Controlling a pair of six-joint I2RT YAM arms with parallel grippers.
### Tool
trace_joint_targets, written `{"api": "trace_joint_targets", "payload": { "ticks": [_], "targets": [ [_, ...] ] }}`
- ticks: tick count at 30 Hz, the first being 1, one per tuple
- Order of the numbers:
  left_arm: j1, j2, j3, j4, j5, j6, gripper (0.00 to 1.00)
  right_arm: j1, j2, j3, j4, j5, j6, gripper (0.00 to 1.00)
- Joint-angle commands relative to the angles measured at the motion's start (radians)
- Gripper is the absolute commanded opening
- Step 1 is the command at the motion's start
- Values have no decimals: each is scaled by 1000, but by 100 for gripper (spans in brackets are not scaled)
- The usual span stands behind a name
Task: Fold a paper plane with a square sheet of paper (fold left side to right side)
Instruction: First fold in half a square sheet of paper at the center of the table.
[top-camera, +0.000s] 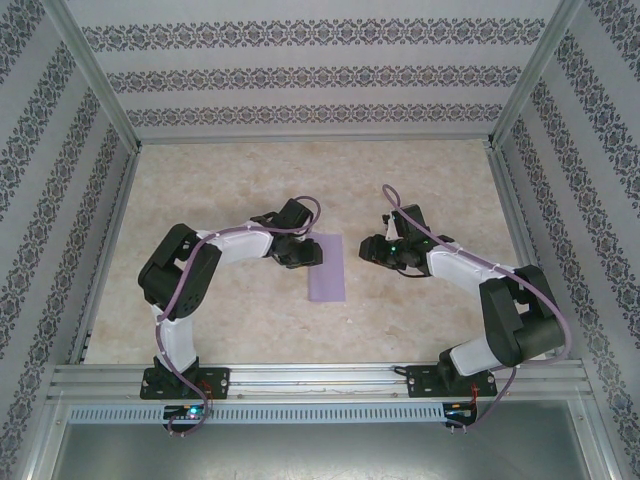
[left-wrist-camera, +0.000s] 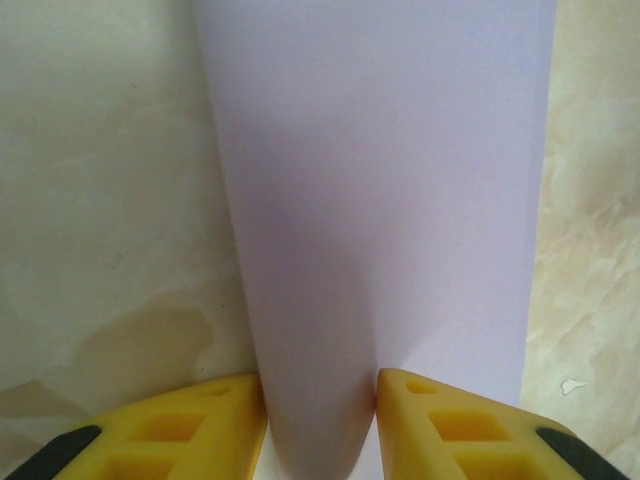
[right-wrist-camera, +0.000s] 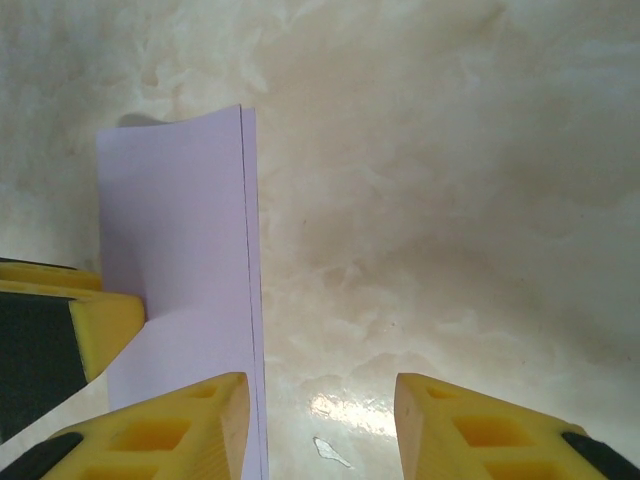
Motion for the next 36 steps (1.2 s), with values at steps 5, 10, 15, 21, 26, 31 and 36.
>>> {"api": "trace_joint_targets", "payload": {
  "ticks": [5,10,15,21,26,31,36],
  "targets": [
    [-57,125,5,11,-27,28,38,-7,-2,-12,-9,0,-23,42],
    [-63,136,18,3,-26,35,39,-6,3,-12,-7,-9,-25,42],
    [-69,142,22,-3,-26,42,40,-7,6,-13,-2,-14,-23,43],
    [-70,148,22,-6,-24,43,40,-6,7,-16,10,-28,-15,43],
    [-70,153,25,-9,-24,45,40,-7,11,-15,10,-35,-17,43],
    [-70,155,26,-12,-23,47,40,-3,20,-11,15,-51,-12,43],
    [-71,156,27,-15,-24,47,40,10,37,-1,18,-71,-8,43]
  ]
}}
